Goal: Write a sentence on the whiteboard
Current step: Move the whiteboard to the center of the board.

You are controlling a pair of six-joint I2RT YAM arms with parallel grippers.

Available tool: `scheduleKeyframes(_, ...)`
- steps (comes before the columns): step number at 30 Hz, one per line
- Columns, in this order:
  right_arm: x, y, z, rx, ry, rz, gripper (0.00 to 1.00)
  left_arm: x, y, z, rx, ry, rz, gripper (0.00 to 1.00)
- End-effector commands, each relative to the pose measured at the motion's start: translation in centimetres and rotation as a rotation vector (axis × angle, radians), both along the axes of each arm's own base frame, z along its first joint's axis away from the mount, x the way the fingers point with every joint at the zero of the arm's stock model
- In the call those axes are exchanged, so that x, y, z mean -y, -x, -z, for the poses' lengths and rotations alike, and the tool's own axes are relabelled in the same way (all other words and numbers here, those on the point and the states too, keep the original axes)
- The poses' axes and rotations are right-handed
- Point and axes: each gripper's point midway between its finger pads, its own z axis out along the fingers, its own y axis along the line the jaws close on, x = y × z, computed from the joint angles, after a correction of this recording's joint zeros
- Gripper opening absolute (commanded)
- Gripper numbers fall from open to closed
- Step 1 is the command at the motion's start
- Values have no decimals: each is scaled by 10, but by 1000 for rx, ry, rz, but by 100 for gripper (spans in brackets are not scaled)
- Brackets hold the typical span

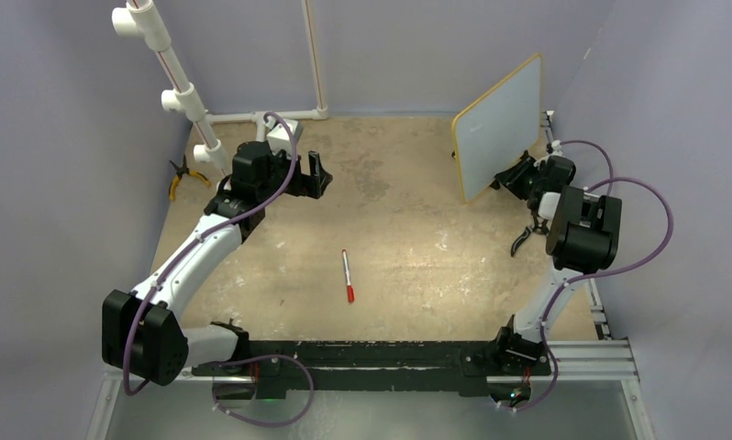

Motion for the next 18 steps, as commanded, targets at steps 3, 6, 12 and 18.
scheduleKeyframes(3,-17,8,3,-8,-41,-62,37,6,-1,-17,47,36,21,87)
scheduleKeyframes(6,-21,11,9,-19,-58,-74,35,6,-1,-18,49,37,19,87)
scheduleKeyframes(12,-32,15,12,-23,-83,-105,32,6,0,-19,51,39,22,87)
scheduleKeyframes(18,-42,22,12,-33,-90,-124,32,7,0,-18,49,39,23,87)
